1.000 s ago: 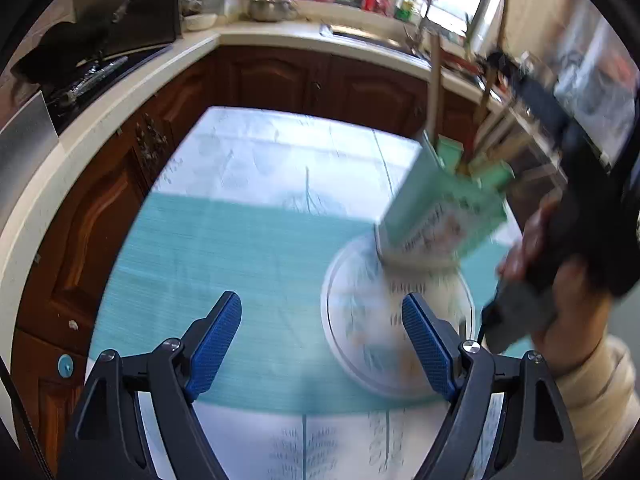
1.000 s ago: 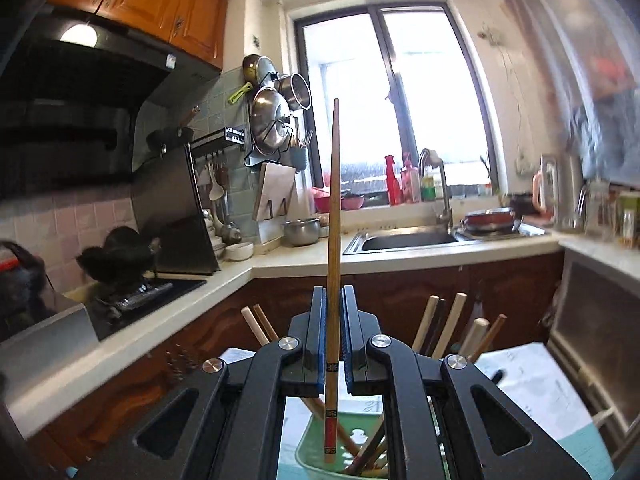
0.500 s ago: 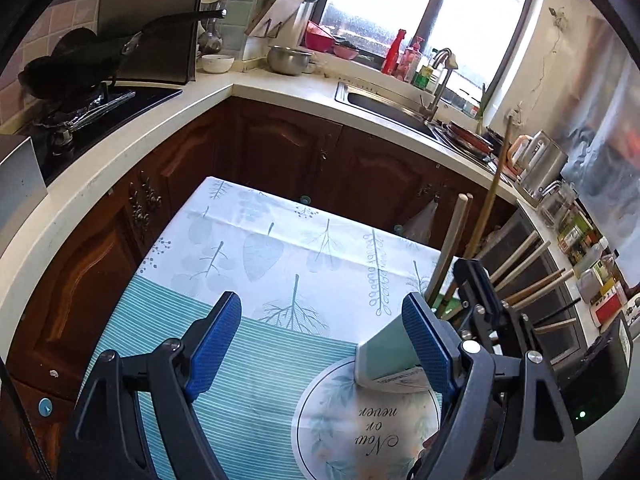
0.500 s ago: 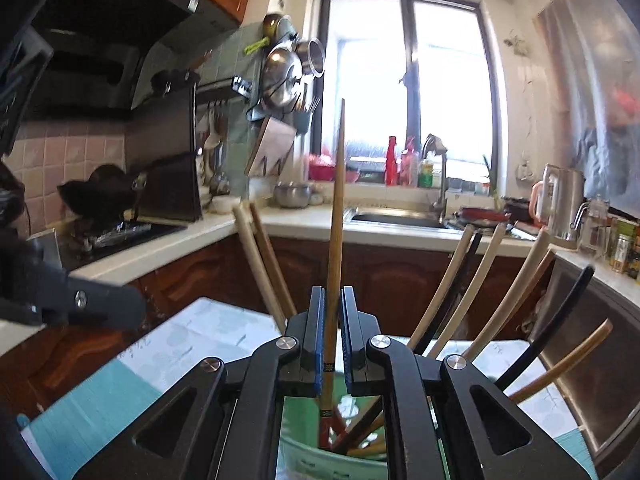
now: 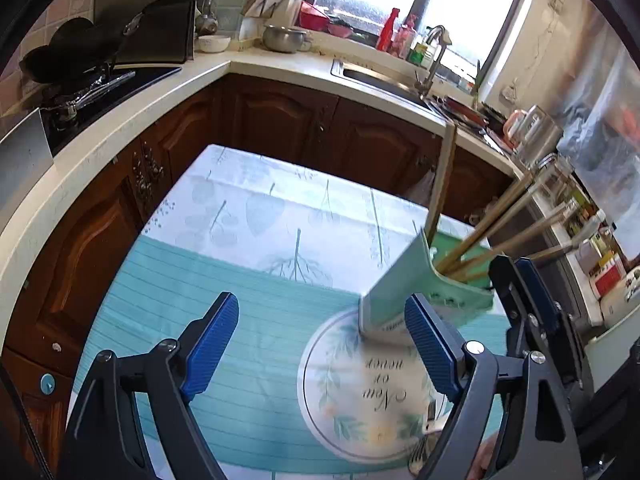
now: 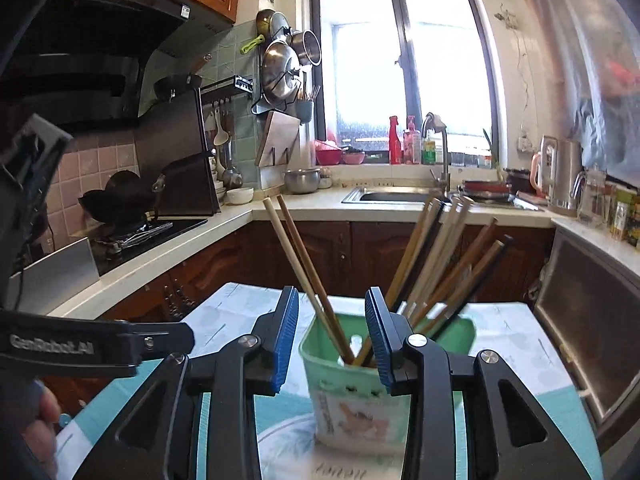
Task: Organize utensils
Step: 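Lower the right tool to the metal spoon and close on its handle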
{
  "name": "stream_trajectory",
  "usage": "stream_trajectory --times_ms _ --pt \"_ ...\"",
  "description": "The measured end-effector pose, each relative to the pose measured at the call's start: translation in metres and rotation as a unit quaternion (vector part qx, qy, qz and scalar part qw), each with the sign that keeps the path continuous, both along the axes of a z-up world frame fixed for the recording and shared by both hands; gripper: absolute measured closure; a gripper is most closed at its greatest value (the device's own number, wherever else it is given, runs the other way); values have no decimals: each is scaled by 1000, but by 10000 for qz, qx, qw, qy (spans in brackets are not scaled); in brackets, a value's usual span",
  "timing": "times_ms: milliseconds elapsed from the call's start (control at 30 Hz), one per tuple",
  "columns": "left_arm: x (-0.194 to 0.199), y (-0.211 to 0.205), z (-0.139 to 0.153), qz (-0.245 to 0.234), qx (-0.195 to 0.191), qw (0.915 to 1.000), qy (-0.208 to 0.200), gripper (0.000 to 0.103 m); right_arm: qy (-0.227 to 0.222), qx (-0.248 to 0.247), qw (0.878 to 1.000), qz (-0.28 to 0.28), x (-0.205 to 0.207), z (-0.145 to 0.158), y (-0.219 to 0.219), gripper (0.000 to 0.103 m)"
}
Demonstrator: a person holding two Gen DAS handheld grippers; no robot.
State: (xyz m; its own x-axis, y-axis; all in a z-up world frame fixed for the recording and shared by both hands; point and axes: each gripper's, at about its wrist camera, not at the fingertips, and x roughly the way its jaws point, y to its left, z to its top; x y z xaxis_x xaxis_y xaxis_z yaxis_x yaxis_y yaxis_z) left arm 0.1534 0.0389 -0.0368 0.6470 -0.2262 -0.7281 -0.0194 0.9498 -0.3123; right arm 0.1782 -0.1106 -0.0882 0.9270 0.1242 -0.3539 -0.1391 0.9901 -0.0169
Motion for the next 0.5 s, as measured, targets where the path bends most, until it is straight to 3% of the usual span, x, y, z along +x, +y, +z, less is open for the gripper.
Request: stream_trajectory --times_ms 167,233,367,500 --pt "-23 -18 -12 -344 151 9991 209 18 457 -154 9988 -8 -73 5 -27 68" --pt "-33 -28 -18 -526 204 9979 319 18 839 -232 9962 31 -98 0 -37 68" --pt "-53 -49 -33 -909 265 9938 580 18 1665 -110 9860 74 -137 -12 -61 68" --pt "-68 -71 -50 -1239 341 9884 807 18 2546 107 9670 49 -162 -30 -90 68"
